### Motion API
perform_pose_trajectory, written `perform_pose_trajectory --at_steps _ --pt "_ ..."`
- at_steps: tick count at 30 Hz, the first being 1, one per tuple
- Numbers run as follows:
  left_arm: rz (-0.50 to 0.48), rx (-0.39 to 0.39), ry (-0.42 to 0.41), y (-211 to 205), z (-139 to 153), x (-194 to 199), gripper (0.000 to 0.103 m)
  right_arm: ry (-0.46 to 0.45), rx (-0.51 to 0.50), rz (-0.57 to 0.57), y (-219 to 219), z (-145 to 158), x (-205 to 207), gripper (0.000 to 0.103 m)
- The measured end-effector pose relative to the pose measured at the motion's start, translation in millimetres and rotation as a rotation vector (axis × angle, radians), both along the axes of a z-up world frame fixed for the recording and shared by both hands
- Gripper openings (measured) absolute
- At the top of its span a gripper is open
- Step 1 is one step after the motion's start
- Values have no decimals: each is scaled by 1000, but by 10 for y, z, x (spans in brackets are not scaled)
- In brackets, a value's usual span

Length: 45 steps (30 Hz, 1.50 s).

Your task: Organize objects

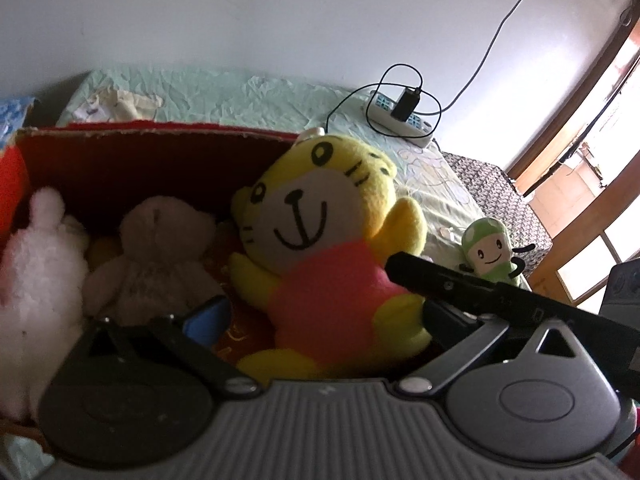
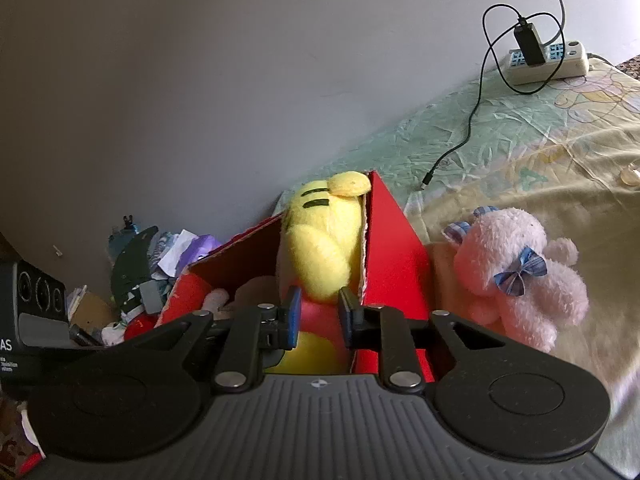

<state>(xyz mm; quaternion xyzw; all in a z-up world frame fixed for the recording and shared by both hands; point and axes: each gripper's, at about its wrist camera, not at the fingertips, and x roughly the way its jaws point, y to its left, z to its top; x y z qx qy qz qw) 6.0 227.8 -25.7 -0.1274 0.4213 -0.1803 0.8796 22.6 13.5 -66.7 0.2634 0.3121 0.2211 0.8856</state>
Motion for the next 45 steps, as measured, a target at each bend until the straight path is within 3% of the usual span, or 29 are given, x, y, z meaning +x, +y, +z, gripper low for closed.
perform_pose_trajectory --at_steps 18,25,33,40,45 --pt "82 114 -103 -289 318 -418 101 -32 64 70 -390 49 -171 24" --pt "11 143 -156 -804 450 -459 101 -22 83 12 -840 13 -258 24" --pt "-121 145 -149 -1545 369 -348 100 18 90 -112 -1515 -95 -348 25" --pt "-225 145 -103 -2147 148 -194 100 58 94 -210 -2040 -235 -442 25" --pt "-262 125 -27 -2475 -60 -42 100 83 86 -249 -2315 -318 -464 26"
